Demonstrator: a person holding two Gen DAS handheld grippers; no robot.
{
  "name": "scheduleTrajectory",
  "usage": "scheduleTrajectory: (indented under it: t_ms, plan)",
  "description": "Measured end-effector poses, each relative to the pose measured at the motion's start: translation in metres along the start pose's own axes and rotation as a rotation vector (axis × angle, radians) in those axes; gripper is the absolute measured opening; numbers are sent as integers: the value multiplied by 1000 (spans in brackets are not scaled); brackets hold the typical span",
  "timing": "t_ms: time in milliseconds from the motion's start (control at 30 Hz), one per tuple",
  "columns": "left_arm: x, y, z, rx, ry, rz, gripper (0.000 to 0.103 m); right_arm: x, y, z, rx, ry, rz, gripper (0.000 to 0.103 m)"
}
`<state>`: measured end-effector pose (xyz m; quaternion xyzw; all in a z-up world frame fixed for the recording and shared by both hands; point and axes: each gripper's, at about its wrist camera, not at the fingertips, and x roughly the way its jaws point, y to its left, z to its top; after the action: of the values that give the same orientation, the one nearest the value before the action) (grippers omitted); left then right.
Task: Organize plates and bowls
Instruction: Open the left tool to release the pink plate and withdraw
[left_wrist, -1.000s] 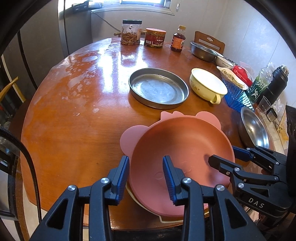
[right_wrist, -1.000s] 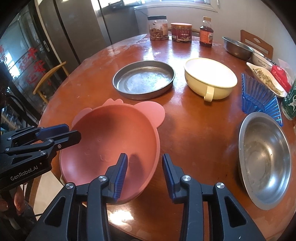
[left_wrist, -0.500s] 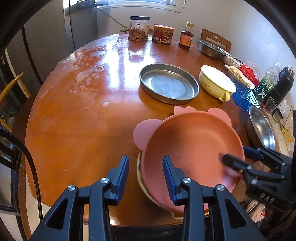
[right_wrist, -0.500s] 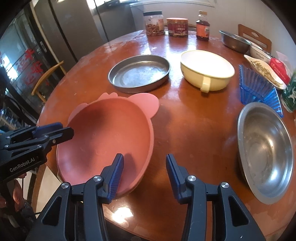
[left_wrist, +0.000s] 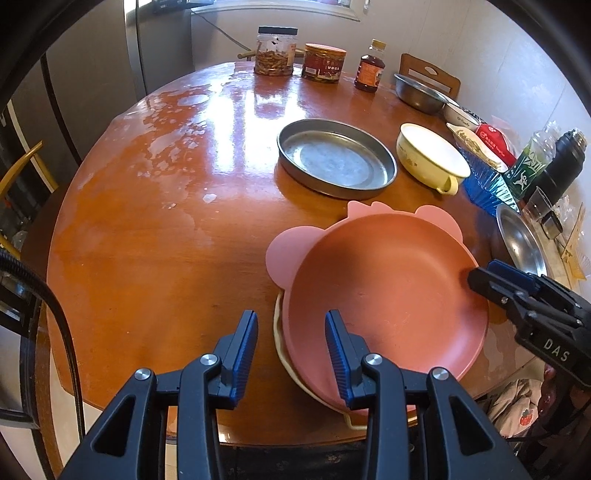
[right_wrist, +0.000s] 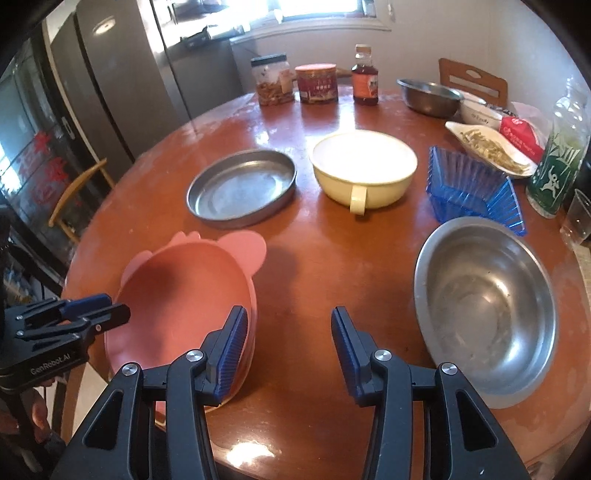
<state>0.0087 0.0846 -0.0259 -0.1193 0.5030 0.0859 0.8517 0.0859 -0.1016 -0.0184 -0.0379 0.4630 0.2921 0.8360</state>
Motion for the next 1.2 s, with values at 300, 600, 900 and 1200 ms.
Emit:
scheduleTrajectory:
  t_ms: [300, 600, 900, 1200]
  plan:
    - [3, 4, 2, -5, 5, 12, 41, 14, 10, -4, -37, 43, 3, 49]
    - [4, 8, 2, -17, 11, 17, 43, 14, 31, -5, -120, 22, 8, 49]
    - [3, 14, 3, -31, 8, 19, 43, 19, 46, -7, -168, 38, 8, 49]
    - [2, 19, 4, -39, 4, 16, 43, 27, 63, -6, -211, 54, -5, 49]
